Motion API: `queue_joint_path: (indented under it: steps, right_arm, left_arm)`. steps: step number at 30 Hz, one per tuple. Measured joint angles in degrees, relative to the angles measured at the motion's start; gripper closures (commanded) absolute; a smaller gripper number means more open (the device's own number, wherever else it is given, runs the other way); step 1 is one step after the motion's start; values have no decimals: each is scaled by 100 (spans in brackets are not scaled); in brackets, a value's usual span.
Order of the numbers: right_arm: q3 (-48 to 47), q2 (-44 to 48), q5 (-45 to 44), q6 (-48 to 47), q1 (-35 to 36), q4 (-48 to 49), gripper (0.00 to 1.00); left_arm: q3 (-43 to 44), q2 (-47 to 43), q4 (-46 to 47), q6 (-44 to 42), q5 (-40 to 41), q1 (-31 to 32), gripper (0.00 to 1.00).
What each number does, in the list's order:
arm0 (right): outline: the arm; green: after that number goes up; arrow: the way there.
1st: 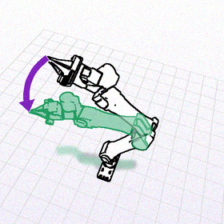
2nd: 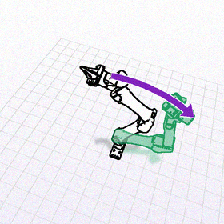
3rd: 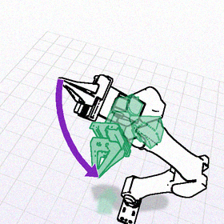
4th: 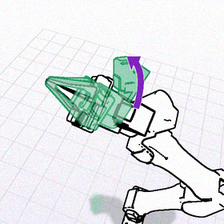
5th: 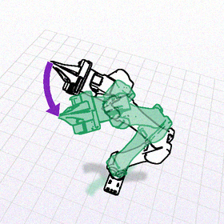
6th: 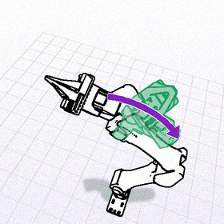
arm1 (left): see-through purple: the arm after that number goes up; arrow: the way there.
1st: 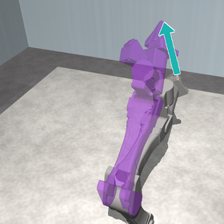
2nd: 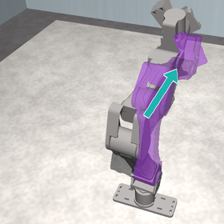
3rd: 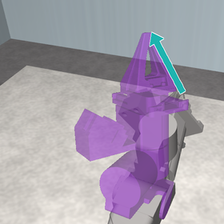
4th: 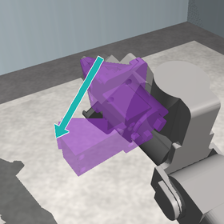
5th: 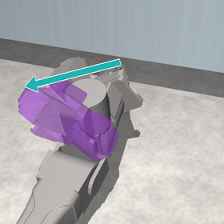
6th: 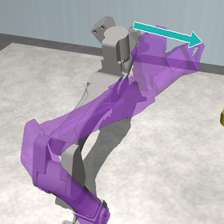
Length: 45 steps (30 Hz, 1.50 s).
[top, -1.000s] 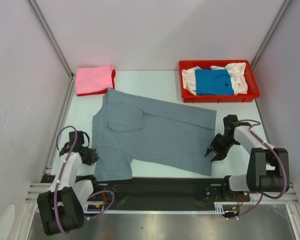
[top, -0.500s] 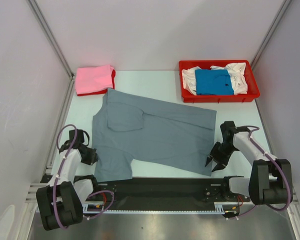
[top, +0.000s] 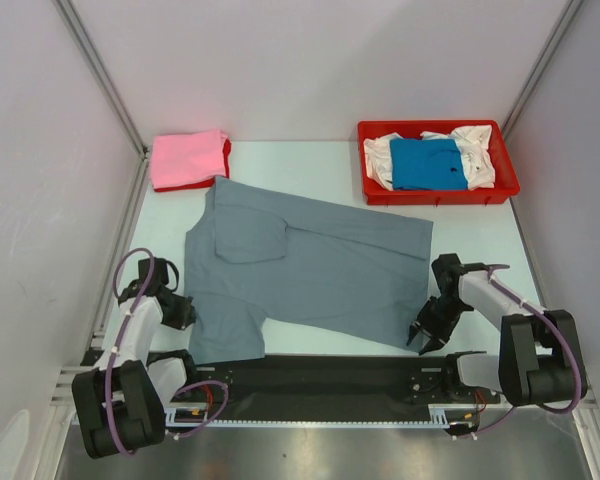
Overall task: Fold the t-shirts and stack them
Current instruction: Fold the tshirt
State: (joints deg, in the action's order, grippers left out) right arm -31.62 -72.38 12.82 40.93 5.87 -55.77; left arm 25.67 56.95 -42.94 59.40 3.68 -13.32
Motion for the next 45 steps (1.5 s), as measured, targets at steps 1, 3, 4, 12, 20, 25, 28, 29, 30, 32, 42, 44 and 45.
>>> queue_joint_path:
  steps: [1, 3, 4, 12, 20, 25, 28, 29, 30, 32, 42, 44, 45]
  right_arm:
    - [42, -13, -13, 39, 7, 63, 57]
    - [94, -46, -17, 109, 7, 114, 57]
    - [118, -68, -42, 140, 7, 138, 59]
    - [151, -140, -66, 457, 24, 149, 71]
    - [155, -94, -44, 557, 35, 181, 95]
    - [140, -70, -46, 450, 131, 188, 99]
    - [66, -81, -83, 337, 236, 205, 100]
    - [2, -101, -114, 293, 262, 210, 100]
    - [-94, -129, -133, 238, 280, 227, 100]
    - [-310, -177, -149, 120, 293, 269, 100]
    - [-970, -398, 131, -505, -63, 625, 100]
    - [-970, -448, 286, -586, -236, 643, 100]
    - [-970, -472, 352, -623, -345, 658, 100]
  left_arm:
    - [7, 9, -4, -2, 0, 0, 100]
    - [7, 11, -4, -2, 0, 0, 100]
    - [7, 11, -4, -2, 0, 0, 100]
    - [9, -37, -44, -2, 0, 0, 100]
    - [28, -374, -260, 0, 2, 0, 100]
    - [297, -699, -619, -28, 20, -4, 99]
    - [636, -964, -839, -96, 59, -4, 100]
    - [748, -1051, -876, -122, 63, -4, 100]
    - [846, -1117, -903, -153, 63, -4, 100]
    - [1034, -1180, -938, -227, 59, -4, 100]
    - [2306, -455, -929, -807, -7, 142, 100]
    - [2586, -175, -813, -898, -4, 271, 100]
    - [2706, -33, -780, -957, 0, 332, 100]
